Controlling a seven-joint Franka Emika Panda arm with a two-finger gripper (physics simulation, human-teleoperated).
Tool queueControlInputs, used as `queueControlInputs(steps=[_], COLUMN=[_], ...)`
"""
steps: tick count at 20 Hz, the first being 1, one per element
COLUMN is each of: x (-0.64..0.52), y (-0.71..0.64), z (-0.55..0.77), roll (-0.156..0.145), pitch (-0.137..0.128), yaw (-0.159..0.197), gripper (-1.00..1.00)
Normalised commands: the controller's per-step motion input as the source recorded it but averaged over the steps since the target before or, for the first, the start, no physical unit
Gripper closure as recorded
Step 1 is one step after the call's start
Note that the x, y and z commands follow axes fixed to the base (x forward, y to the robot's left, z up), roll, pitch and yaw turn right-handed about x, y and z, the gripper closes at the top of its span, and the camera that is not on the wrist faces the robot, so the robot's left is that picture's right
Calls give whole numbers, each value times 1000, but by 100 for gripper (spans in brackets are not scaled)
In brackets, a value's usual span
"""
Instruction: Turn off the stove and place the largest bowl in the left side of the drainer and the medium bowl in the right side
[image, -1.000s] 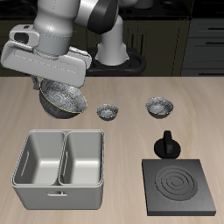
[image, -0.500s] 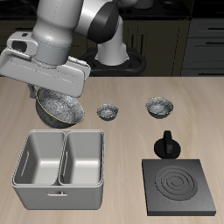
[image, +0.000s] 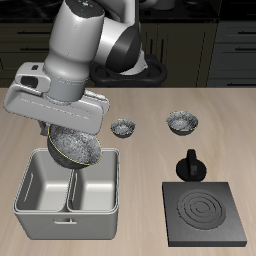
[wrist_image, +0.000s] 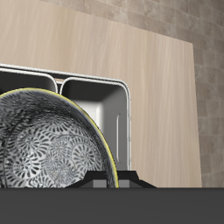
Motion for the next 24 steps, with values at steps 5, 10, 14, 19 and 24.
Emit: queueControlInputs(steps=[5,10,14,19,24], x=[65,80,37,-3,-35], y=[94,195,121,-30,28], z=[-194,-206,-169,-138,-70], roll=[8,6,-1,-23,7], pitch=[18,20,11,20,11], yaw=[21,38,49,9,13], gripper=[100,100,-100,-100,-100])
